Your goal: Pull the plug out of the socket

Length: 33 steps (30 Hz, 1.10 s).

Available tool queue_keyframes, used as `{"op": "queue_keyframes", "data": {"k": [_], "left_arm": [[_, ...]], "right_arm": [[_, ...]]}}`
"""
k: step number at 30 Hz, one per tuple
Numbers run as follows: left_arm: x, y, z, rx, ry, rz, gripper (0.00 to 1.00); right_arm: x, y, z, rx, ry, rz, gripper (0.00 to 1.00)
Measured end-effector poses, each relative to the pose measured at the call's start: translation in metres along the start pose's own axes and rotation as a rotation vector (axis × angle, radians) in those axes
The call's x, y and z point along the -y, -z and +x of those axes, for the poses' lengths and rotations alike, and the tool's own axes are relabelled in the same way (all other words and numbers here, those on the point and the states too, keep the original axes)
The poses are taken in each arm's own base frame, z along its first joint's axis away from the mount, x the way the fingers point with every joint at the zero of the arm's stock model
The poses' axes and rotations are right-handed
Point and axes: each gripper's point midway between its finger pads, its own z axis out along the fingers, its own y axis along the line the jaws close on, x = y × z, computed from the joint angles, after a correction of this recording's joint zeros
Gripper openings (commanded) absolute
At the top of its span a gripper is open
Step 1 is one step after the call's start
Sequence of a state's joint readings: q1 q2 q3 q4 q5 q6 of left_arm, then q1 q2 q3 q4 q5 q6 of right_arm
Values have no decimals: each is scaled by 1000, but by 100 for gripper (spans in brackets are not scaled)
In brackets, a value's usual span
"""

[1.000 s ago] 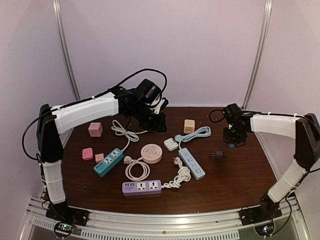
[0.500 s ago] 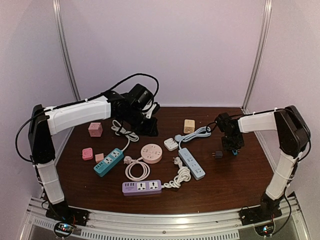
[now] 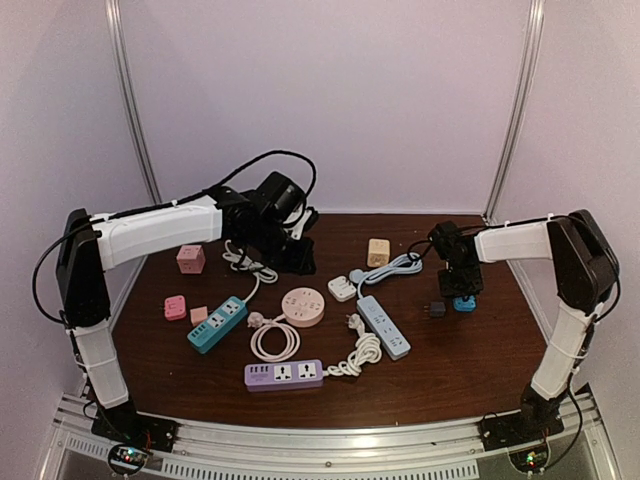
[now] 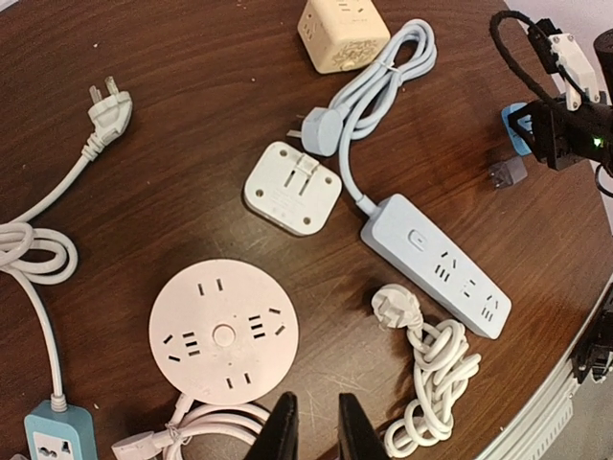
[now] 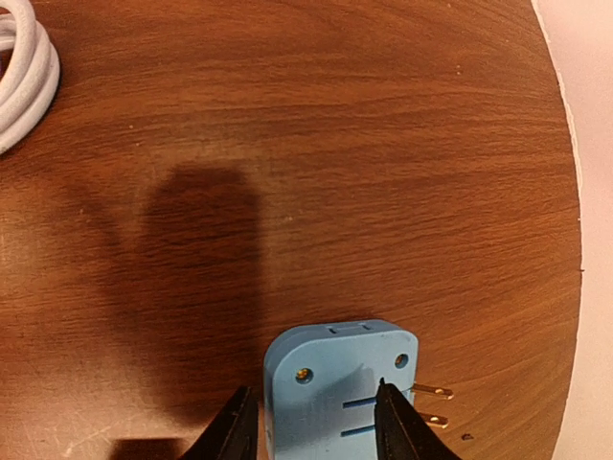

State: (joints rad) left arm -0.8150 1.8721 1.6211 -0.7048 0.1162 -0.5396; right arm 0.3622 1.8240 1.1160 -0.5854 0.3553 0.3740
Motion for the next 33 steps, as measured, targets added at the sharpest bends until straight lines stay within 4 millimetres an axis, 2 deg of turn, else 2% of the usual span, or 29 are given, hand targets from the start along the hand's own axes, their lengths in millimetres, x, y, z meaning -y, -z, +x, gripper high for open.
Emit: {"op": "queue_keyframes", "data": {"k": [5, 10, 21, 27, 30, 33], "left_arm": [[-2, 0, -1, 2, 3, -2, 17], [-5, -1, 3, -1, 6, -6, 17], [-15, 2, 9, 7, 21, -25, 18], [-24, 9, 10, 30, 23, -63, 20], [-29, 14, 10, 56, 23, -90, 25], [-36, 24, 10, 88, 25, -117, 35]], "right_arm": [[-8, 5, -4, 10, -21, -53, 48], [-14, 18, -13, 45, -55, -122, 53], [-40, 57, -21, 131, -55, -275, 83], [-51, 83, -30, 195, -74, -373, 93], [-50, 97, -35, 236, -98, -415, 97], [-46, 113, -40, 287, -121, -453, 100]]}}
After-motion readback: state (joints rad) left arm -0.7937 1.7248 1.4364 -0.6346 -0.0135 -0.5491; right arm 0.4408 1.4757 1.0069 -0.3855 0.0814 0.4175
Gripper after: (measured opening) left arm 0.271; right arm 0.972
